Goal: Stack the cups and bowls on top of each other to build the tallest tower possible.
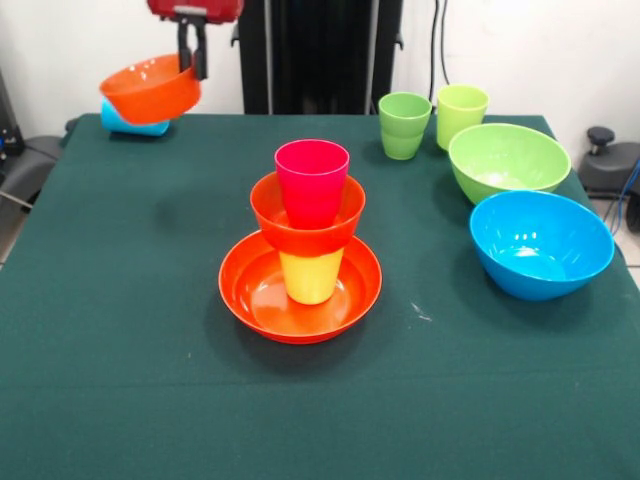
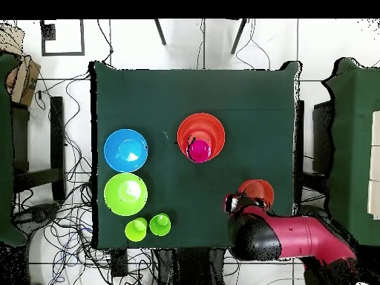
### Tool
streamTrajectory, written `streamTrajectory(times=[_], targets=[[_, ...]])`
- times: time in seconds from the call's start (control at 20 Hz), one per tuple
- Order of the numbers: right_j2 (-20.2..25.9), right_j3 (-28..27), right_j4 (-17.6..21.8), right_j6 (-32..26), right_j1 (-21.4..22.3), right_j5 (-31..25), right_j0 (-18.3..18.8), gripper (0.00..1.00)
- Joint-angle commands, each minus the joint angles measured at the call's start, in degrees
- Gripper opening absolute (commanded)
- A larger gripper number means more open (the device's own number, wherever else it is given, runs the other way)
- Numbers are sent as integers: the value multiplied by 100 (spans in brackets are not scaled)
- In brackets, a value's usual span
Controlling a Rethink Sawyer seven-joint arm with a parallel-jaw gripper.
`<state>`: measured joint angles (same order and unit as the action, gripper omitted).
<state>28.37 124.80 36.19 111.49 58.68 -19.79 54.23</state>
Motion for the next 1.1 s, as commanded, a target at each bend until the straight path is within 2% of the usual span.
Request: streamTrajectory(times=[0.05,0.4,0.6,1.1], targets=[[917,415,-1181,-434,824,-1065,-417,0],[723,-57,-1480,-38,849,-1383,-1231,0],[668,-318,-1628,67,728,-1367,-1494,0],[252,-1004,-1647,339,515,-1722,-2139,0]])
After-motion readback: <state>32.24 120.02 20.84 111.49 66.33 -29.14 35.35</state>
